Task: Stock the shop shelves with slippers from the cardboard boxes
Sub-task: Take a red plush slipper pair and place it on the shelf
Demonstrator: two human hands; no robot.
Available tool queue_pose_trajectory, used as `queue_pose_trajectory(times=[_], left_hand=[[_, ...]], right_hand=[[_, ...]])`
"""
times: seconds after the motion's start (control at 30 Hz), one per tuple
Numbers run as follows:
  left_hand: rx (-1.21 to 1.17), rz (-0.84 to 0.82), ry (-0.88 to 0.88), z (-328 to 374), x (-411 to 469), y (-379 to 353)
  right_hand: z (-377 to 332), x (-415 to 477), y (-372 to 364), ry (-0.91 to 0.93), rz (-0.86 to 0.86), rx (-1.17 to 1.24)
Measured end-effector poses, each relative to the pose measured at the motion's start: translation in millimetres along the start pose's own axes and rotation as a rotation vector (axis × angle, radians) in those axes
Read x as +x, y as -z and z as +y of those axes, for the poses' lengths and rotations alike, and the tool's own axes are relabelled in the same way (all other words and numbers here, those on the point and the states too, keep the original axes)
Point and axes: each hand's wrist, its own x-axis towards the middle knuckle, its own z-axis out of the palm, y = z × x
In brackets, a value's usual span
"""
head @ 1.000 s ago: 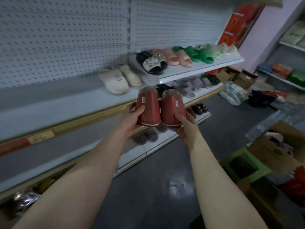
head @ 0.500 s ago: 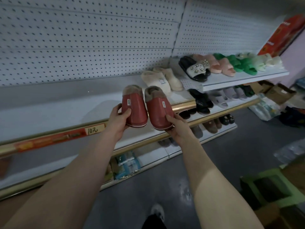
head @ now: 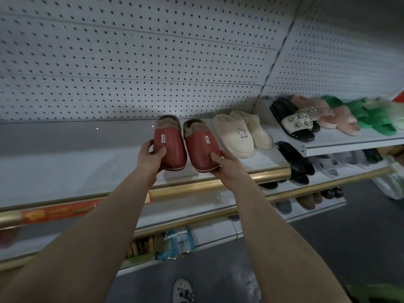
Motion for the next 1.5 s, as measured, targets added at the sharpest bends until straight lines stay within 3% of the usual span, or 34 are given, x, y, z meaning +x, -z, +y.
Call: queue_pose_trajectory(times=[0.3,0.7,0.93,1.17,1.5], left_hand=[[0.163,0.081,-0.011,-20.9,50.7,-25.8],[0.479,0.208,-0.148,-20.3,66.2,-32.5],[0.534,0.243,-0.206,-18.9,46.2,-28.3],[0.431,0.154,-0.212,-15.8,8.2,-26.5],[0.493,-0.209,-0.235,-27.4,-62.2,-47.0]], right_hand=[[5.1,61.7,16.9,-0.05,0.028,-0.111],[7.5,97.4,15.2,0.044,0.19,-0.624],[-8.2,74.5,7.7,0.089,0.184,-0.621],[-12.6,28.5,10.5,0.155,0.186,-0.634],[-7.5,-68.4,38.0,0.223,0.292,-0.658]])
